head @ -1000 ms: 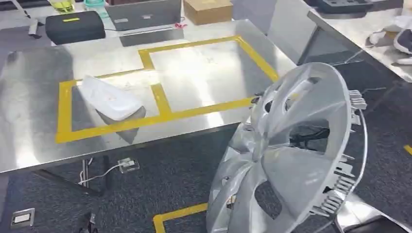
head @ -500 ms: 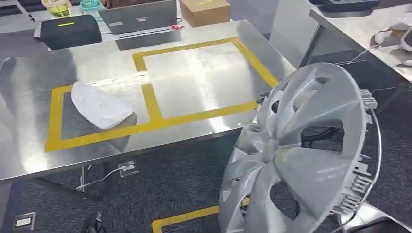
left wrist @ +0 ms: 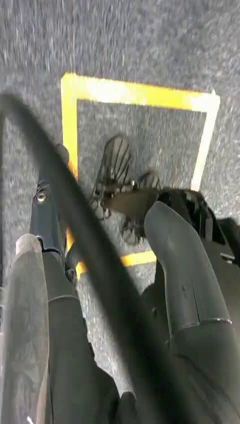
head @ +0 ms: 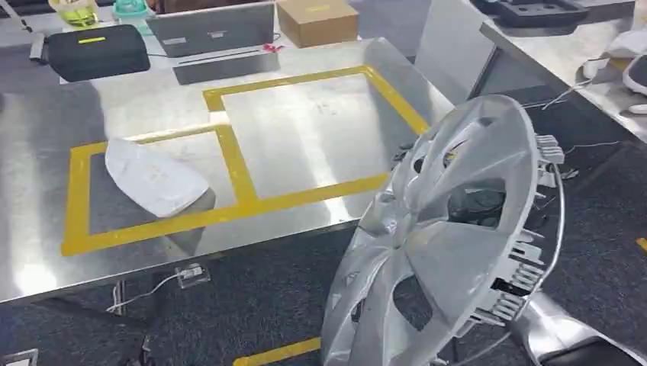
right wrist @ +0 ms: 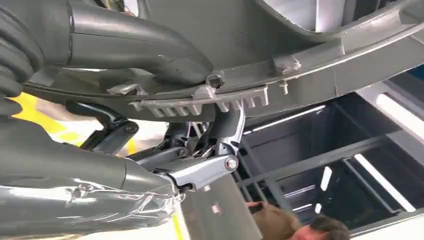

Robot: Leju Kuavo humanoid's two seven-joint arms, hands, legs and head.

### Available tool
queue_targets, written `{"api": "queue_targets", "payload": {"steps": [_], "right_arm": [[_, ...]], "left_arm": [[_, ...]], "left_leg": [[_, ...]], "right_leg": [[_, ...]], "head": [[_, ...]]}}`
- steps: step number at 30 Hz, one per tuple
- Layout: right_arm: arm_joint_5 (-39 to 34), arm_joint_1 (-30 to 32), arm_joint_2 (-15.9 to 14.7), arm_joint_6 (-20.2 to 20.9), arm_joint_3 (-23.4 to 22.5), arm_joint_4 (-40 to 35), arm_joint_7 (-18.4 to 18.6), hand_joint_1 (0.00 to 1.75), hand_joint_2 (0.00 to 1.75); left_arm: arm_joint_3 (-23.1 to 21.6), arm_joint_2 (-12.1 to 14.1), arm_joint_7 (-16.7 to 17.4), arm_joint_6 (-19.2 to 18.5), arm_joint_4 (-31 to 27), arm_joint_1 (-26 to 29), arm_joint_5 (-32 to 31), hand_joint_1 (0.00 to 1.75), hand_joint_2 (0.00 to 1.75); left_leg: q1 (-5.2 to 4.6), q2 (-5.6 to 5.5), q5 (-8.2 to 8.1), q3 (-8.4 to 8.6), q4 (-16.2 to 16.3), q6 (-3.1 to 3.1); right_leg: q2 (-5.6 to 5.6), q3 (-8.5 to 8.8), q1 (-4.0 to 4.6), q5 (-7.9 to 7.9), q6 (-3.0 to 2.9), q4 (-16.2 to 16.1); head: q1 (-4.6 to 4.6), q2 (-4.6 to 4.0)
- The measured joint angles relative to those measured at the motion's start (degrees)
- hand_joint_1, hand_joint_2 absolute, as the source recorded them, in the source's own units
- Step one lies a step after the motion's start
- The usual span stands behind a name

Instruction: Take the parts from the cabinet and place them on the table.

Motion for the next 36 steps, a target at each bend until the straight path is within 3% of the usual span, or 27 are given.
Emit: {"api": "queue_targets", "payload": {"steps": [2, 3, 4, 5, 7, 9, 10, 11, 13, 14, 17, 18, 19, 20, 22, 23, 24, 27, 29, 31, 33, 34, 35, 36], "right_arm": [[-0.11, 0.51, -0.15, -0.07, -0.02, 0.0, 0.02, 1.75, 1.75], [-0.13, 0.79, -0.22, -0.09, 0.0, 0.0, 0.02, 1.75, 1.75], [-0.13, 1.01, -0.24, -0.13, 0.0, 0.0, 0.02, 1.75, 1.75], [-0.15, 1.01, -0.31, -0.13, -0.02, 0.0, 0.02, 1.75, 1.75], [-0.15, 0.95, -0.42, -0.04, -0.2, -0.02, -0.09, 1.75, 1.75], [-0.17, 0.88, -0.48, 0.22, -0.17, -0.04, -0.13, 1.75, 1.75], [-0.17, 0.97, -0.48, 0.26, -0.15, -0.04, -0.07, 1.75, 1.75], [-0.15, 1.1, -0.48, 0.31, -0.15, -0.04, -0.13, 1.75, 1.75], [-0.15, 0.9, -0.5, 0.55, -0.2, 0.0, -0.33, 1.75, 1.75], [-0.11, 0.7, -0.52, 0.79, -0.17, 0.0, -0.44, 1.75, 1.75], [-0.11, 0.42, -0.5, 1.05, -0.09, 0.02, -0.55, 1.75, 1.75], [-0.11, 0.45, -0.5, 1.05, -0.07, 0.07, -0.55, 1.75, 1.75], [-0.11, 0.47, -0.5, 1.05, -0.04, 0.09, -0.55, 1.75, 1.75], [-0.07, 0.47, -0.5, 1.05, 0.0, 0.09, -0.57, 1.75, 1.75], [-0.04, 0.44, -0.5, 1.05, 0.0, 0.09, -0.57, 1.75, 1.75], [-0.04, 0.4, -0.5, 1.05, 0.02, 0.09, -0.59, 1.75, 1.75], [-0.05, 0.2, -0.5, 1.07, 0.02, 0.09, -0.61, 1.75, 1.75], [-0.04, 0.25, -0.5, 1.05, 0.18, 0.09, -0.59, 1.75, 1.75], [-0.02, 0.2, -0.52, 1.07, 0.15, 0.02, -0.66, 1.75, 1.75], [0.0, -0.1, -0.52, 1.22, 0.18, 0.07, -0.74, 1.75, 1.75], [0.04, 0.09, -0.52, 1.27, 0.22, 0.33, -0.76, 1.75, 1.75], [0.07, 0.14, -0.52, 1.27, 0.24, 0.48, -0.81, 1.75, 1.75], [0.15, 0.13, -0.5, 1.25, 0.24, 0.63, -0.94, 1.75, 1.75], [0.22, 0.09, -0.52, 1.22, 0.24, 0.63, -1.07, 1.75, 1.75]], "left_arm": [[0.0, 0.0, 0.0, 0.0, 0.0, -0.08, 0.0, 0.0, 1.75], [0.0, 0.0, 0.02, 0.0, 0.0, -0.03, 0.0, 0.0, 1.75], [0.0, -0.02, 0.04, -0.02, 0.0, 0.09, -0.02, 0.0, 1.75], [0.0, -0.11, 0.06, -0.02, 0.0, 0.14, -0.06, 0.0, 1.75], [0.0, -0.28, 0.24, -0.02, 0.0, 0.13, -0.07, 0.0, 1.75], [0.0, -0.26, 0.5, 0.0, 0.0, -0.17, -0.02, 0.0, 1.75], [0.0, -0.26, 0.55, 0.02, 0.0, -0.22, 0.02, 0.0, 1.75], [0.0, -0.26, 0.55, 0.02, 0.0, -0.19, 0.04, 0.0, 1.75], [0.0, -0.22, 0.55, 0.02, 0.0, -0.13, 0.13, 0.0, 1.75], [0.0, -0.28, 0.55, 0.02, 0.0, -0.18, 0.15, 0.0, 1.75], [0.0, -0.31, 0.55, 0.02, 0.0, -0.26, 0.15, 0.0, 1.75], [0.0, -0.37, 0.55, 0.02, 0.0, -0.12, 0.15, 0.0, 1.75], [0.0, -0.42, 0.55, 0.02, 0.0, 0.03, 0.15, 0.0, 1.75], [0.0, -0.39, 0.55, 0.02, 0.0, 0.08, 0.17, 0.0, 1.75], [0.0, -0.28, 0.55, 0.02, 0.0, 0.03, 0.17, 0.0, 1.75], [0.0, -0.24, 0.55, 0.02, 0.0, 0.0, 0.17, 0.0, 1.75], [0.0, -0.24, 0.55, 0.02, 0.0, -0.12, 0.17, 0.0, 1.75], [0.0, -0.26, 0.55, 0.02, 0.0, -0.1, 0.17, 0.0, 1.75], [0.0, -0.28, 0.55, 0.04, 0.0, -0.09, 0.2, 0.0, 1.75], [0.0, -0.2, 0.5, 0.04, 0.0, -0.23, 0.22, 0.0, 1.75], [0.0, -0.15, 0.44, 0.04, 0.0, -0.18, 0.31, 0.0, 1.75], [0.0, -0.15, 0.44, 0.04, 0.0, -0.1, 0.31, 0.0, 1.75], [0.0, -0.18, 0.44, 0.02, 0.0, -0.01, 0.28, 0.0, 1.75], [0.0, -0.22, 0.44, 0.02, 0.0, 0.0, 0.24, 0.0, 1.75]], "left_leg": [[-0.07, -0.01, -0.68, 0.78, 0.01, 0.26], [-0.07, -0.06, -1.01, 1.22, 0.01, 0.22], [-0.06, -0.13, -1.4, 1.81, 0.02, 0.21], [-0.06, -0.2, -1.83, 2.42, 0.07, 0.06], [-0.06, -0.29, -2.86, 3.71, 0.16, -0.35], [-0.38, -0.32, -3.17, 3.33, 0.6, -0.85], [-0.32, -0.3, -3.07, 2.94, 0.51, -1.03], [-0.31, -0.25, -3.04, 2.91, 0.29, -1.15], [-0.38, -0.19, -3.96, 3.02, 0.58, -1.85], [-0.38, -0.12, -4.88, 2.21, 2.74, -2.13], [-0.12, -0.12, -9.76, -6.01, 16.75, -2.63], [-0.07, -0.12, -9.97, -8.59, 20.11, -2.74], [0.03, -0.11, -8.38, -9.35, 19.77, -2.76], [0.11, -0.11, -5.87, -8.61, 16.92, -2.71], [0.16, -0.09, 1.0, -3.82, 5.43, -2.32], [0.15, -0.03, 1.85, -2.36, 1.5, -2.08], [-0.27, -0.09, 1.23, -1.77, 0.7, -2.04], [-0.54, -0.18, 0.77, -1.72, 0.76, -1.36], [0.11, -0.11, 0.66, -0.45, -0.21, -0.71], [0.09, -0.05, 0.05, 0.28, -0.21, -0.03], [0.07, -0.08, -0.58, 0.98, -0.19, 0.05], [0.07, -0.12, -0.9, 1.44, -0.19, 0.03], [0.09, -0.22, -1.31, 2.0, -0.18, -0.03], [0.1, -0.34, -1.73, 2.68, -0.16, -0.16]], "right_leg": [[-0.02, -6.01, -0.11, -3.24, 0.3, 10.58], [-0.03, -7.62, -0.12, -3.01, 0.38, 12.56], [-0.06, -7.77, -0.14, -1.15, 0.39, 11.37], [-0.07, -6.64, -0.15, 2.0, 0.32, 7.6], [-0.12, -2.39, -0.13, 8.92, 0.0, -3.63], [-0.07, -0.54, 0.14, 8.05, -0.37, -6.57], [-0.04, -0.77, 0.29, 7.6, -0.86, -6.64], [0.02, -0.87, 0.32, 7.55, -1.03, -6.65], [0.09, -0.12, -0.28, 7.58, -1.58, -7.49], [0.08, 0.25, -0.16, 7.46, -1.81, -7.74], [-0.19, 0.79, -0.06, 6.9, -2.46, -7.76], [-0.18, 0.99, -0.06, 6.65, -2.51, -7.76], [-0.12, 1.35, -0.06, 6.38, -2.51, -7.76], [0.0, 1.74, -0.06, 6.09, -2.44, -7.76], [0.07, 3.01, -0.07, 5.25, -2.18, -7.77], [0.05, 3.2, -0.07, 4.89, -1.96, -7.84], [0.14, 3.06, 0.28, 4.62, -1.59, -7.69], [0.14, 3.43, -0.09, 4.35, -0.82, -8.36], [-0.04, 2.96, -0.04, 3.12, -0.25, -6.72], [-0.1, -1.62, -0.11, -0.79, -0.03, 2.76], [-0.11, -6.85, -0.13, -3.21, 0.21, 11.66], [-0.13, -7.84, -0.14, -2.4, 0.23, 12.31], [-0.16, -7.41, -0.15, -0.01, 0.22, 10.01], [-0.18, -5.69, -0.15, 3.41, 0.12, 5.32]], "head": [[0.37, 0.0], [0.59, 0.0], [0.88, 0.0], [1.31, 0.0], [1.94, 0.0], [2.05, 0.0], [2.12, 0.0], [1.64, 0.0], [1.62, 0.0], [1.16, 0.0], [0.15, 0.0], [0.02, 0.0], [-0.28, 0.0], [-0.48, 0.0], [-0.98, 0.0], [-1.12, 0.0], [-1.12, 0.0], [-0.83, 0.0], [-0.63, 0.0], [0.42, 0.0], [0.72, 0.0], [0.96, 0.0], [1.25, 0.0], [1.55, 0.0]]}}
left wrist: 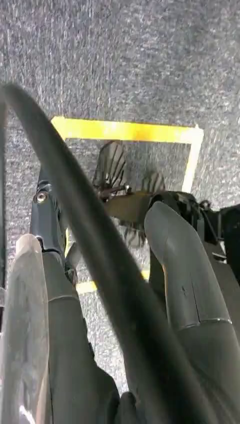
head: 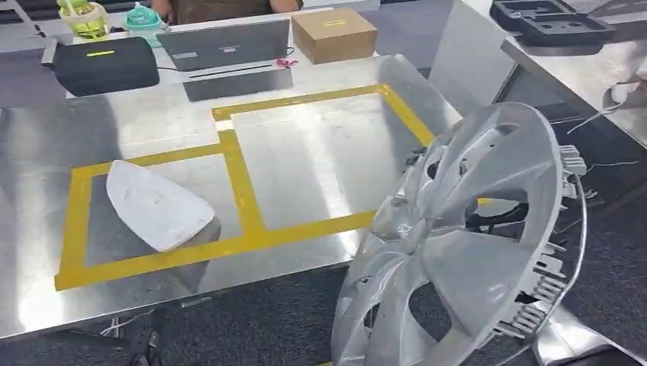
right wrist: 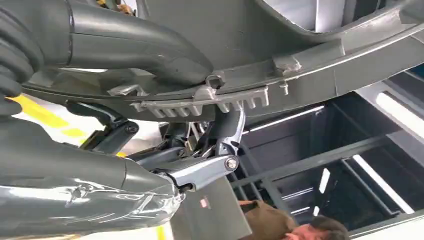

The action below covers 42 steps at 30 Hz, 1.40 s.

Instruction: Take the parts from the cabinet and place them on the table.

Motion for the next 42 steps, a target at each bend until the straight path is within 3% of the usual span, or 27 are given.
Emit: {"api": "queue_targets", "payload": {"steps": [1, 2, 3, 4, 6, 8, 10, 12, 13, 14, 15, 17, 18, 19, 20, 21, 26, 33, 42], "right_arm": [[0.0, -0.1, 0.0, -0.02, -0.04, 0.0, -0.09, 1.75, 1.75], [0.0, -0.25, 0.0, -0.04, -0.09, 0.02, -0.11, 1.75, 1.75], [0.0, -0.38, 0.0, -0.09, -0.04, 0.13, -0.11, 1.75, 1.75], [0.0, -0.55, 0.0, -0.2, -0.04, 0.13, -0.07, 1.75, 1.75], [0.0, -0.31, 0.0, -0.33, -0.04, 0.13, 0.15, 1.75, 1.75], [-0.02, -0.37, -0.07, -0.44, -0.22, 0.04, 0.15, 1.75, 1.75], [-0.02, -0.54, -0.07, -0.42, -0.17, -0.07, 0.15, 1.75, 1.75], [0.0, -0.44, -0.07, -0.44, -0.13, -0.02, 0.24, 1.75, 1.75], [0.0, -0.39, -0.07, -0.46, -0.13, -0.02, 0.24, 1.75, 1.75], [0.0, -0.33, -0.07, -0.59, -0.11, -0.02, 0.28, 1.75, 1.75], [0.0, -0.31, -0.07, -0.7, -0.11, -0.07, 0.42, 1.75, 1.75], [-0.02, -0.31, -0.07, -0.9, -0.13, -0.2, 0.63, 1.75, 1.75], [-0.02, -0.37, -0.07, -0.9, -0.13, -0.2, 0.66, 1.75, 1.75], [-0.02, -0.39, -0.07, -0.92, -0.13, -0.31, 0.72, 1.75, 1.75], [0.0, -0.33, -0.07, -0.98, -0.13, -0.37, 0.88, 1.75, 1.75], [0.0, -0.2, -0.07, -1.03, -0.13, -0.39, 0.9, 1.75, 1.75], [-0.02, -0.13, -0.07, -1.16, -0.13, -0.48, 0.94, 1.75, 1.75], [-0.02, -0.13, -0.09, -1.88, -0.13, -0.66, 1.35, 1.75, 1.75], [1.86, -0.62, -0.57, -4.26, -0.04, -1.07, 2.73, 1.75, 1.75]], "left_arm": [[0.0, -0.07, 0.0, -0.02, 0.0, -0.02, -0.11, 0.0, 1.75], [0.0, -0.09, 0.0, -0.02, 0.0, -0.03, -0.17, 0.0, 1.75], [0.0, -0.07, 0.0, -0.02, 0.0, -0.21, -0.24, 0.0, 1.75], [0.0, -0.04, 0.0, -0.02, 0.0, -0.34, -0.33, 0.0, 1.75], [0.0, -0.04, 0.0, -0.02, 0.0, -0.55, -0.33, 0.0, 1.75], [0.0, 0.07, 0.0, -0.04, 0.0, -0.57, -0.37, 0.0, 1.75], [0.0, 0.02, 0.0, -0.09, 0.0, -0.82, -0.39, 0.0, 1.75], [0.0, -0.04, 0.0, -0.09, 0.0, -0.81, -0.39, 0.0, 1.75], [-0.02, -0.07, 0.0, -0.09, 0.0, -0.72, -0.39, 0.0, 1.75], [-0.02, -0.07, 0.02, -0.11, 0.0, -0.61, -0.42, 0.0, 1.75], [-0.02, -0.07, 0.15, -0.11, 0.0, -0.59, -0.46, 0.0, 1.75], [-0.02, 0.06, 0.28, -0.2, 0.0, -0.67, -0.57, 0.0, 1.75], [-0.02, 0.07, 0.37, -0.2, 0.0, -0.75, -0.57, 0.0, 1.75], [-0.02, 0.07, 0.37, -0.2, 0.0, -0.84, -0.57, 0.0, 1.75], [-0.02, 0.0, 0.37, -0.2, 0.0, -0.81, -0.57, 0.0, 1.75], [-0.02, -0.02, 0.39, -0.2, 0.0, -0.76, -0.57, 0.0, 1.75], [-0.02, 0.11, 0.39, -0.09, 0.0, -0.72, -0.61, 0.0, 1.75], [-0.02, 0.11, 1.05, 1.68, 0.0, -0.73, -1.22, 0.0, 1.75], [-0.11, 0.11, 2.12, 2.89, 0.0, -0.67, -1.7, 0.0, 1.75]], "left_leg": [[0.01, -0.06, -0.49, 0.69, 0.01, -0.22], [0.0, -0.08, -1.01, 1.18, 0.05, -0.55], [-0.5, -0.08, -1.26, 0.98, 0.36, -0.88], [-0.36, -0.09, -1.23, 0.55, 0.49, -1.02], [-0.35, -0.05, -1.05, 0.45, 0.16, -1.36], [-0.34, 0.1, -2.1, 0.34, 1.24, -2.06], [-0.28, 0.17, -5.34, -3.85, 9.16, -2.41], [-0.15, 0.18, -8.07, -9.92, 18.65, -2.62], [-0.09, 0.18, -7.64, -11.65, 20.36, -2.64], [-0.07, 0.18, -5.65, -11.68, 18.78, -2.55], [-0.07, 0.18, -2.74, -10.34, 14.88, -2.42], [-0.08, 0.19, 3.5, -5.59, 3.6, -1.85], [-0.42, 0.1, 3.07, -4.29, 1.47, -1.73], [-0.5, 0.09, 3.0, -4.38, 0.75, -1.63], [-0.16, 0.12, 3.09, -4.24, 0.45, -2.17], [-0.31, 0.12, 2.92, -4.06, 0.5, -2.38], [-0.5, 0.03, 2.62, -4.0, 0.58, -1.83], [-0.5, 0.04, 2.48, -3.99, 0.64, -1.62], [-0.41, 0.05, 2.5, -3.94, 0.59, -1.63]], "right_leg": [[0.0, 2.09, 0.01, 3.46, -0.14, -5.52], [-0.02, 3.58, 0.03, 5.8, -0.35, -10.54], [0.03, 4.83, 0.23, 5.25, -0.39, -10.88], [0.1, 5.31, 0.22, 4.33, -0.69, -12.45], [0.31, 4.99, 0.34, 4.28, -1.14, -12.24], [0.32, 5.78, -0.12, 4.32, -1.58, -12.95], [0.24, 6.05, -0.11, 4.04, -2.12, -13.07], [0.16, 6.22, 0.01, 3.73, -2.42, -13.07], [0.18, 6.39, 0.02, 3.64, -2.43, -13.06], [0.29, 6.67, 0.03, 3.44, -2.44, -13.06], [0.4, 7.02, 0.03, 3.18, -2.4, -13.06], [0.47, 7.92, 0.03, 2.58, -2.11, -13.07], [0.49, 7.88, 0.33, 2.28, -1.77, -13.07], [0.6, 7.79, 0.35, 2.13, -1.52, -12.99], [0.54, 7.77, 0.69, 1.58, -2.34, -12.69], [0.52, 7.87, 0.54, 1.56, -2.8, -12.73], [0.43, 8.43, 0.41, 1.66, -2.22, -13.47], [0.44, 8.57, 0.4, 1.67, -1.64, -13.79], [0.44, 8.57, 0.5, 1.67, -1.62, -13.79]], "head": [[0.39, 0.0], [0.83, 0.0], [0.83, 0.0], [0.92, 0.0], [0.28, 0.0], [0.0, 0.0], [-0.97, 0.0], [-1.42, 0.0], [-1.62, 0.0], [-1.88, 0.0], [-2.1, 0.0], [-2.6, 0.0], [-2.69, 0.0], [-2.64, 0.0], [-2.41, 0.0], [-2.14, 0.0], [-1.53, 0.0], [-1.07, 0.0], [-1.16, 0.0]]}}
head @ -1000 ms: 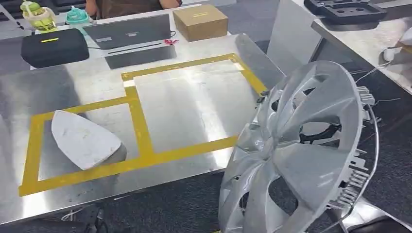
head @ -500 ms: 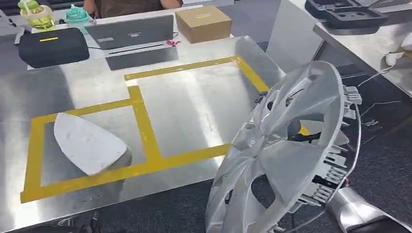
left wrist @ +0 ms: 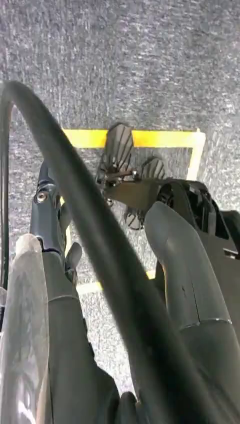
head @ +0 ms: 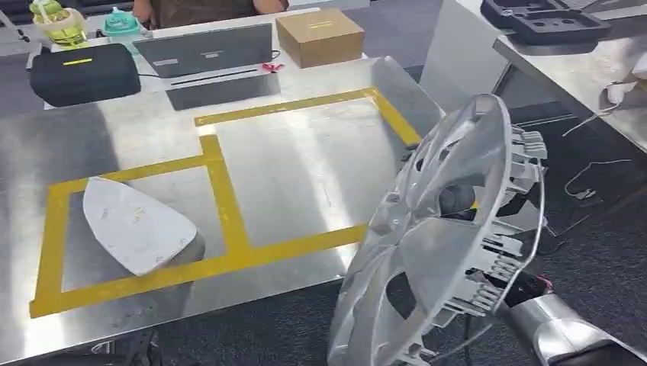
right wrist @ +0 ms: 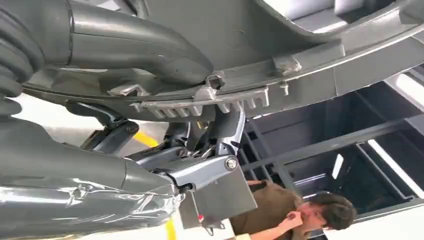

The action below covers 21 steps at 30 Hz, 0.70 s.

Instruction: Take the parts from the cabinet and place them on the table.

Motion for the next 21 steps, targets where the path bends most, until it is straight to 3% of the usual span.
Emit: {"api": "queue_targets", "payload": {"steps": [5, 13, 21], "right_arm": [[3.6, -2.28, -0.31, -2.18, 0.3, 0.18, 1.72, 1.75, 1.75], [12.99, -12.46, -0.33, -7.65, 4.4, 3.85, 4.61, 1.75, 1.75], [17.29, -19.12, -0.02, -9.96, 8.63, 8.35, 5.9, 1.75, 1.75]], "left_arm": [[-0.11, 0.0, 2.2, 0.35, 0.0, 0.2, -1.39, 0.0, 1.75], [-3.15, 0.0, 9.05, 1.22, 0.0, 0.98, -6.38, 0.0, 1.75], [-5.92, -0.07, 11.1, 1.18, 0.0, 1.14, -7.8, 0.0, 1.75]], "left_leg": [[0.08, 0.0, 0.01, 0.06, -0.03, -0.01], [0.1, -0.01, 0.06, 0.08, -0.15, -0.08], [0.08, -0.06, 0.05, 0.08, -0.16, -0.08]], "right_leg": [[0.03, 0.04, 0.11, 0.01, -0.01, 0.02], [-0.01, 0.04, 0.14, 0.0, -0.02, 0.03], [-0.01, 0.07, 0.14, 0.0, -0.02, 0.03]], "head": [[-0.07, 0.0], [-0.07, 0.0], [-0.07, 0.0]]}}
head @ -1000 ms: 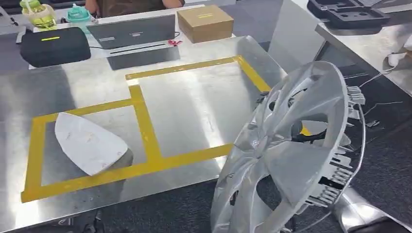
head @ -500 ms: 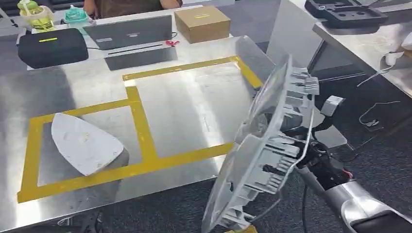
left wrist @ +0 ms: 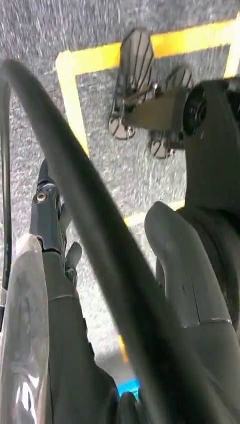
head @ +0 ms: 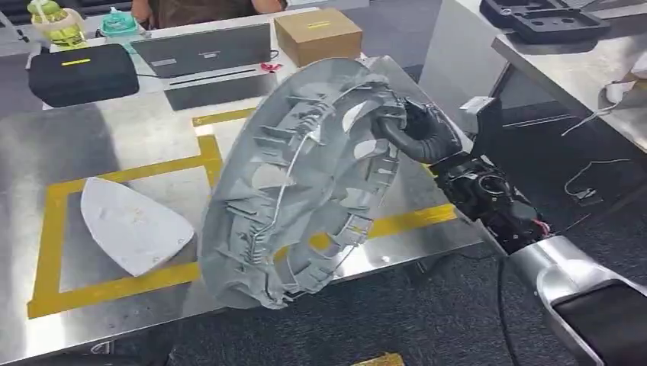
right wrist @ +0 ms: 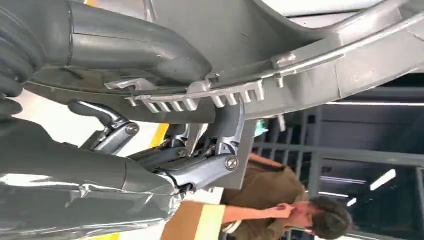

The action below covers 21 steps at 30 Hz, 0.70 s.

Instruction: Take the parts from the cabinet and place them on the table.

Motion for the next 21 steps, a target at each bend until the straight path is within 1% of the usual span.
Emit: {"api": "queue_targets", "payload": {"steps": [5, 9, 12, 14, 21], "right_arm": [[2.1, -3.97, 0.85, -1.71, 2.58, 3.3, 0.48, 1.75, 1.75], [4.29, -5.73, 1.6, -3.0, 4.18, 5.3, 0.7, 1.75, 1.75], [8.68, -7.51, 2.45, -5.64, 6.19, 7.44, 1.64, 1.75, 1.75], [9.82, -8.37, 2.91, -6.47, 7.3, 8.5, 2.01, 1.75, 1.75], [10.19, -9.73, 3.67, -6.78, 9.6, 10.93, 2.08, 1.75, 1.75]], "left_arm": [[-1.01, -0.13, 0.17, -0.04, 0.0, 0.06, -0.2, 0.0, 1.75], [-1.64, -0.17, 0.2, -0.15, 0.0, 0.01, -0.46, 0.0, 1.75], [-2.14, -0.24, 0.35, -0.39, 0.0, -0.06, -0.87, 0.0, 1.75], [-2.32, -0.31, 0.37, -0.48, 0.0, -0.1, -1.01, 0.0, 1.75], [-2.93, -0.33, 0.37, -0.5, 0.0, -0.11, -1.01, 0.0, 1.75]], "left_leg": [[0.01, -0.01, 0.0, 0.01, 0.01, 0.0], [0.01, -0.02, 0.01, 0.01, 0.01, 0.0], [0.01, -0.02, 0.01, 0.02, 0.0, 0.0], [0.02, -0.01, 0.01, 0.02, 0.0, 0.0], [0.01, -0.01, 0.01, 0.01, 0.01, 0.0]], "right_leg": [[-0.05, 0.01, 0.0, 0.0, 0.0, 0.0], [-0.04, 0.01, 0.0, 0.0, 0.0, 0.0], [-0.03, 0.01, 0.0, 0.0, 0.0, 0.0], [-0.04, 0.01, 0.0, 0.0, 0.0, 0.0], [-0.04, 0.0, 0.0, 0.0, 0.0, 0.0]], "head": [[0.02, 0.0], [0.02, 0.0], [0.02, 0.0], [0.0, 0.0], [0.0, 0.0]]}}
